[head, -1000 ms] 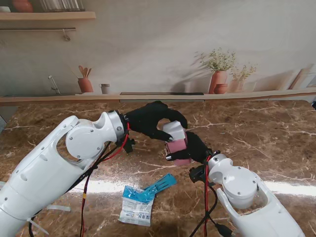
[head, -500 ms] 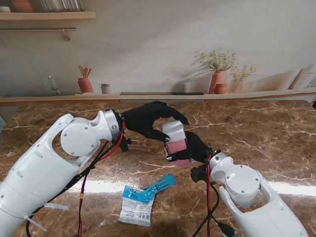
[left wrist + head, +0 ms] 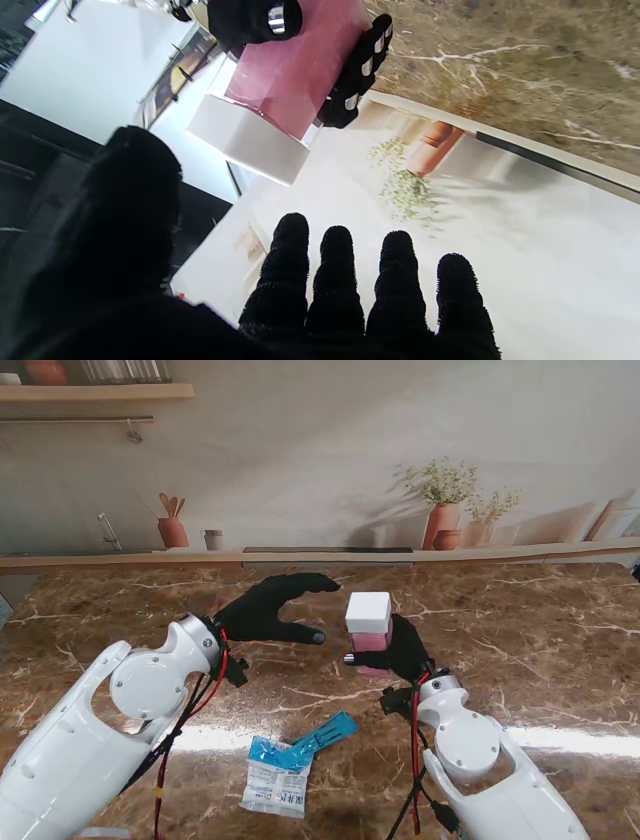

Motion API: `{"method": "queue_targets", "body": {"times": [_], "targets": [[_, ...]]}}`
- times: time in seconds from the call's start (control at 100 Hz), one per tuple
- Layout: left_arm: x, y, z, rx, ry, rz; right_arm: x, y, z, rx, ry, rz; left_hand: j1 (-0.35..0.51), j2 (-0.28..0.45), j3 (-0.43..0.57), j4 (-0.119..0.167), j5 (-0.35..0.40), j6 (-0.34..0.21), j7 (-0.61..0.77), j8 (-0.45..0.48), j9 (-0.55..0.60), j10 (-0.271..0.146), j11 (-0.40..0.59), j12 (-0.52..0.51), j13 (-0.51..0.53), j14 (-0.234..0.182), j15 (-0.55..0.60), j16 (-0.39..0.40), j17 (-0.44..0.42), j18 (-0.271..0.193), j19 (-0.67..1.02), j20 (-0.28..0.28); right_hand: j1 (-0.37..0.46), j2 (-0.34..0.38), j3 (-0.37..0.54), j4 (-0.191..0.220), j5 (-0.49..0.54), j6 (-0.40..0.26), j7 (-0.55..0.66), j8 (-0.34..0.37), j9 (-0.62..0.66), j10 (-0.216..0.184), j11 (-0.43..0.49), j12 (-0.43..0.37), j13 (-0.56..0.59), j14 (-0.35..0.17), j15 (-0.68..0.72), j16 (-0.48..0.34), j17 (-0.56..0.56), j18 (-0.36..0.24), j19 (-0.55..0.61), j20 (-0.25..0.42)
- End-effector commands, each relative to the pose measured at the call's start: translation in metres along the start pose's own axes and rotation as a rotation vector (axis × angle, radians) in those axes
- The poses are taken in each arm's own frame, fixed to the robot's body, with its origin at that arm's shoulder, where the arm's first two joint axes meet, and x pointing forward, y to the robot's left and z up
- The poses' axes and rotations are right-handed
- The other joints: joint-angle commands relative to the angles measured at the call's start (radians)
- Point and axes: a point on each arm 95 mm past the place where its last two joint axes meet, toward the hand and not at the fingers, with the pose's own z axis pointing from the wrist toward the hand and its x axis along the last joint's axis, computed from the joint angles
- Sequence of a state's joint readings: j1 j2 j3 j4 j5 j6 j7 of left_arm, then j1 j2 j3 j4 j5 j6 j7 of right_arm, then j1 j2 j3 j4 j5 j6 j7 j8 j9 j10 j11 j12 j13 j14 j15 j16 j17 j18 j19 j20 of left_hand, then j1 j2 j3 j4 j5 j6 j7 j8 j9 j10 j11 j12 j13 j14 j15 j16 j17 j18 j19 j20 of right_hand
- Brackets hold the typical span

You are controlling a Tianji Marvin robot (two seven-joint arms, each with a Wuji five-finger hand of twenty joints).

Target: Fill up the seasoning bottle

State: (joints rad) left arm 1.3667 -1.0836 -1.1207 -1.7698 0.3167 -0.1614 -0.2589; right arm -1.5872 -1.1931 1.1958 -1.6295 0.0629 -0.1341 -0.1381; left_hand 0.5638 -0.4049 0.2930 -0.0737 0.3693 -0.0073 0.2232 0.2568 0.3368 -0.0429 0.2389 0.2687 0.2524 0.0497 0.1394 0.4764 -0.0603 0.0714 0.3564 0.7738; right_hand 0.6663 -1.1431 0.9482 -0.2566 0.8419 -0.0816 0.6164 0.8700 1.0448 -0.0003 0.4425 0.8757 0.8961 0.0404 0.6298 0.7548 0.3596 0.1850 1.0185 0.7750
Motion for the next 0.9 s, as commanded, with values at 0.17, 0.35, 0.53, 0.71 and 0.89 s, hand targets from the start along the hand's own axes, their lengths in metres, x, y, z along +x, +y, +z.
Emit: {"method": "queue_targets", "body": {"times": [0.17, 0.35, 0.53, 0.71, 0.89], "targets": [[-0.026, 0.024, -0.025, 0.029, -0.107, -0.038, -0.026, 0.001, 0.014, -0.078, -0.058, 0.006, 0.029, 0.056, -0.071, 0.033, 0.023, 0.009, -0.031, -0.004, -0.015, -0.008, -0.031, -0.023, -0.034, -0.021, -0.02, -0.021, -0.009, -0.014, 0.008, -0.037, 0.122, 0.219, 0.33, -0.007, 0.128, -0.281, 0.22, 0.01, 0.043, -0.154, 0.019, -0.015, -0.081, -0.102, -0.032, -0.003, -0.171, -0.05, -0.236, -0.057], [-0.035, 0.033, -0.04, 0.05, -0.145, -0.034, -0.048, 0.006, 0.022, -0.129, -0.114, 0.029, 0.036, 0.067, -0.083, 0.036, 0.028, 0.005, -0.029, 0.0, -0.014, -0.011, -0.031, -0.023, -0.038, -0.026, -0.022, -0.024, -0.017, -0.012, 0.001, -0.039, 0.096, 0.148, 0.289, -0.025, 0.064, -0.283, 0.189, 0.052, -0.014, -0.151, 0.007, -0.015, -0.134, -0.135, -0.034, -0.062, -0.207, -0.073, -0.308, -0.03], [-0.04, 0.04, -0.051, 0.058, -0.177, -0.043, -0.067, 0.007, 0.028, -0.156, -0.165, 0.064, 0.044, 0.081, -0.097, 0.038, 0.031, 0.004, -0.031, 0.001, -0.014, -0.014, -0.034, -0.024, -0.04, -0.03, -0.023, -0.025, -0.016, -0.008, 0.006, -0.03, 0.07, 0.135, 0.299, -0.014, 0.056, -0.289, 0.188, 0.056, -0.062, -0.146, 0.014, -0.039, -0.187, -0.133, -0.055, -0.105, -0.259, -0.101, -0.385, -0.047], [-0.045, 0.042, -0.059, 0.066, -0.206, -0.044, -0.082, 0.005, 0.033, -0.178, -0.205, 0.088, 0.052, 0.084, -0.107, 0.039, 0.031, 0.003, -0.033, 0.002, -0.015, -0.016, -0.034, -0.024, -0.043, -0.031, -0.024, -0.026, -0.018, -0.007, 0.007, -0.024, 0.041, 0.136, 0.318, 0.04, 0.0, -0.284, 0.159, 0.075, -0.152, -0.146, 0.017, -0.169, -0.272, -0.132, -0.096, -0.151, -0.318, -0.141, -0.465, -0.064], [-0.049, 0.043, -0.065, 0.067, -0.221, -0.04, -0.096, 0.003, 0.038, -0.195, -0.241, 0.091, 0.055, 0.086, -0.113, 0.041, 0.029, 0.001, -0.034, 0.003, -0.015, -0.017, -0.034, -0.024, -0.043, -0.031, -0.024, -0.026, -0.018, -0.005, 0.013, -0.015, 0.026, 0.141, 0.33, 0.111, -0.075, -0.287, 0.132, 0.099, -0.23, -0.147, 0.006, -0.206, -0.344, -0.143, -0.122, -0.17, -0.382, -0.168, -0.514, -0.074]]}}
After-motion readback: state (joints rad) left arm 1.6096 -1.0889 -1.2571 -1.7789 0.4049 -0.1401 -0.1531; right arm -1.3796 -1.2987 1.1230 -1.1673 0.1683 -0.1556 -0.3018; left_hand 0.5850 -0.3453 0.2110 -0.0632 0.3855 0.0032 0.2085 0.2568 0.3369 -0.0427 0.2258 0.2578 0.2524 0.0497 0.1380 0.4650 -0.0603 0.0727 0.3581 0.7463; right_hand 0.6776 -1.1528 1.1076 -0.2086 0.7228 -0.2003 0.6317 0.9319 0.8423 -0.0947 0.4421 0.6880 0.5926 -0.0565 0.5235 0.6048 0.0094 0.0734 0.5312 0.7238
